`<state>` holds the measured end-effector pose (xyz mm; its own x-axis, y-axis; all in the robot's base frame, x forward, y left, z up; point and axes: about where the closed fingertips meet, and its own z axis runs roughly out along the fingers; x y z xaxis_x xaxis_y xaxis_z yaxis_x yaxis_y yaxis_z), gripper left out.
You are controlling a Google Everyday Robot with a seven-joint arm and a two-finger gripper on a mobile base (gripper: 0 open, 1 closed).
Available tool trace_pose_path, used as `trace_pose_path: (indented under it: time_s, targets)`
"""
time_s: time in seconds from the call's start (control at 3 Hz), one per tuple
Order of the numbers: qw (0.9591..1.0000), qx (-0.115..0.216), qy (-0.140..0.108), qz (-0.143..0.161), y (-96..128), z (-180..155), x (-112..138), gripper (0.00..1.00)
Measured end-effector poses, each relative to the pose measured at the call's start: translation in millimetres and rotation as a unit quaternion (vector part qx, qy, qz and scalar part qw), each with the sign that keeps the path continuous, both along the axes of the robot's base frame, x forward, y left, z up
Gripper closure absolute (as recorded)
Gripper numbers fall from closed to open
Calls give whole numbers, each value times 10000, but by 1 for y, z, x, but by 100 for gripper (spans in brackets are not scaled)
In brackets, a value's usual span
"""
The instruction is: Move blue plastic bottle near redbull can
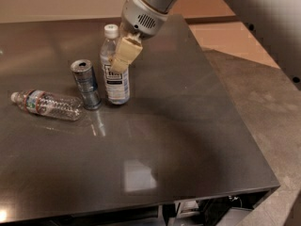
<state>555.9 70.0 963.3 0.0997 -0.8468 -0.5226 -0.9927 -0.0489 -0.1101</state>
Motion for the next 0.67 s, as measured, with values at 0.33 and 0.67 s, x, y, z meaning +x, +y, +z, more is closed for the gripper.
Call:
trace_pose_path:
  time_s: [0.33,0.67]
  targets:
    - [9999,-81,-4,68,6,-6,-3,100]
    - [9998,-143,-3,102,10,-12,-5,100]
